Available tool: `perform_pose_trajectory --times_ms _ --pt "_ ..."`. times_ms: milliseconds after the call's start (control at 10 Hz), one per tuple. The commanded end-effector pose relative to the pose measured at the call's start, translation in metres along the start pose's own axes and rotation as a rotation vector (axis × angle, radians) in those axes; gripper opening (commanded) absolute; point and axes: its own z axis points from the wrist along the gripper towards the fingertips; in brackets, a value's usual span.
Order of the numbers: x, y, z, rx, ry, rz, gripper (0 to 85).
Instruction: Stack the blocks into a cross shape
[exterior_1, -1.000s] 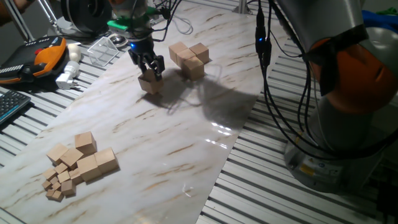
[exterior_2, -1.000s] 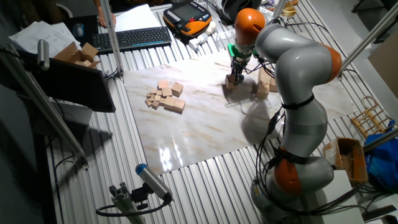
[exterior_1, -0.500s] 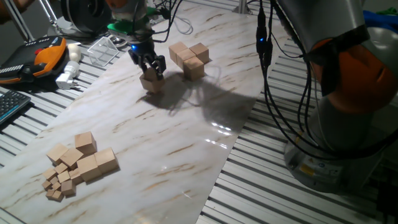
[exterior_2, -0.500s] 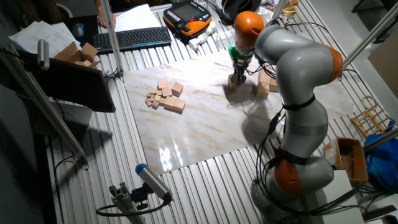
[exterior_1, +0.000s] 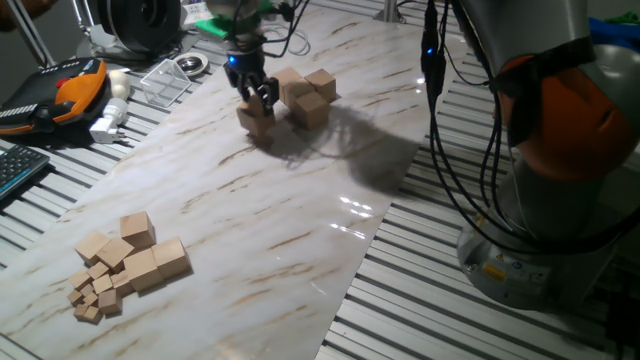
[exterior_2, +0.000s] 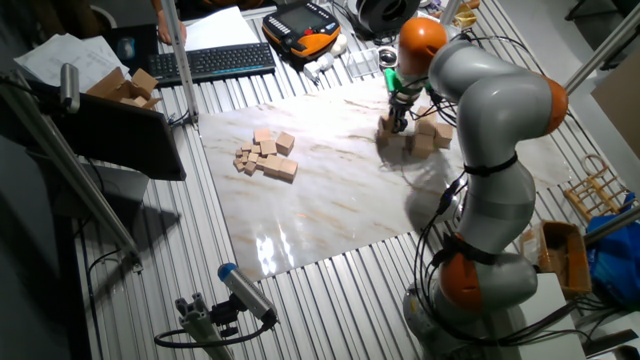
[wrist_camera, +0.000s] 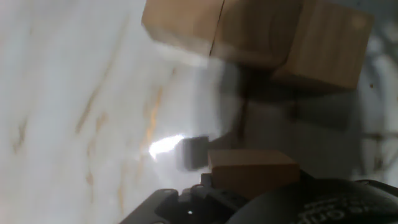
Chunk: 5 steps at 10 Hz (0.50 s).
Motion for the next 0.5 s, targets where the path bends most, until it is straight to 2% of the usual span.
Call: perform_pose_trajectory --times_ms 0,300,400 --pt "-0.004 0.002 0.003 -0.011 -0.022 0.032 0.0" --pt "-0.019 0.003 0.007 -0.024 -0.029 0.036 0.0" --pt "-0.027 0.004 0.009 -0.021 -0.014 0.024 0.0"
